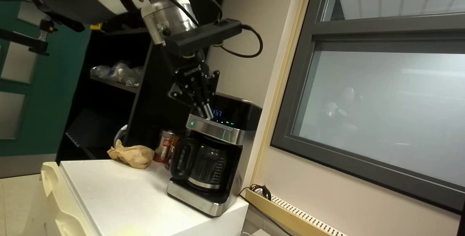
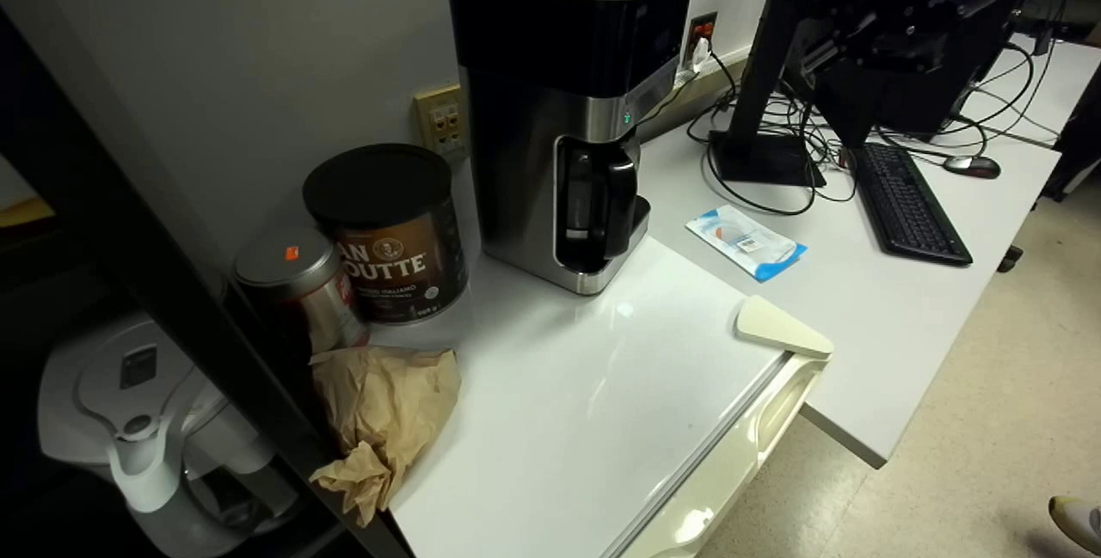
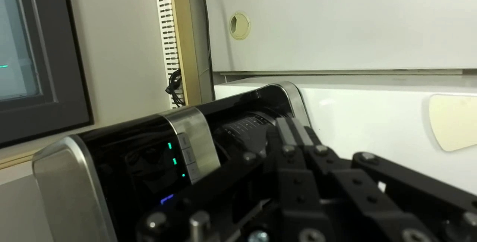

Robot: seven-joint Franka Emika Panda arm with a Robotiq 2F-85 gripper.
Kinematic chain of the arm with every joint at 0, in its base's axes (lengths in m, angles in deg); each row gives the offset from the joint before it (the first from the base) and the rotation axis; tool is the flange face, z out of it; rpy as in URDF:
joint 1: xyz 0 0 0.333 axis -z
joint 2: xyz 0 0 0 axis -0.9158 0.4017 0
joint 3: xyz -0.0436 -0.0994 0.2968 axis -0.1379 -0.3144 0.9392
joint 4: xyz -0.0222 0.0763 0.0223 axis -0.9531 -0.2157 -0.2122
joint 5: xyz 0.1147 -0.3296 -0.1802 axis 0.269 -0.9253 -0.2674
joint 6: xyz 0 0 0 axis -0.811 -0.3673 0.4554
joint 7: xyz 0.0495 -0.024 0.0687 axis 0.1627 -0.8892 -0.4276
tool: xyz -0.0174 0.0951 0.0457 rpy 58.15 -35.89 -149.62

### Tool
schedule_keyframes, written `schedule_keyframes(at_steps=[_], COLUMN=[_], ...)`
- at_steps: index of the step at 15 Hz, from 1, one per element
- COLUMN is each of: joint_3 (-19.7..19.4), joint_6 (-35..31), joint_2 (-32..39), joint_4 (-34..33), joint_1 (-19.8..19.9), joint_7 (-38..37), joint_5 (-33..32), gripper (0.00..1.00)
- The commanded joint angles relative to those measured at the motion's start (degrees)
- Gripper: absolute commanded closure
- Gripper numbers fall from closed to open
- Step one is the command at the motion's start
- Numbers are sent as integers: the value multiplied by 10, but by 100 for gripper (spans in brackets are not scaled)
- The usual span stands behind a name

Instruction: Press a button on the right side of the coffee machine

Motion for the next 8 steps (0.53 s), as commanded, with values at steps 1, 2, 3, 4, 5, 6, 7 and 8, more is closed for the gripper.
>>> schedule_keyframes(at_steps=[1, 2, 3, 4, 5, 6, 7, 8], joint_3=[-23, -27, -29, -33, -37, -42, -45, -48], joint_6=[-39, -47, -57, -66, -80, -92, -102, -112], joint_2=[-53, -61, -68, -74, -80, -85, -89, -93], joint_4=[61, 71, 81, 89, 97, 104, 109, 113], joint_1=[-1, 0, 2, 4, 6, 8, 10, 12], joint_7=[-17, -19, -15, -13, -11, -10, -8, -6], joint_5=[-50, -60, -69, -76, -87, -97, -107, -117], gripper=[99, 99, 99, 99, 99, 99, 99, 99])
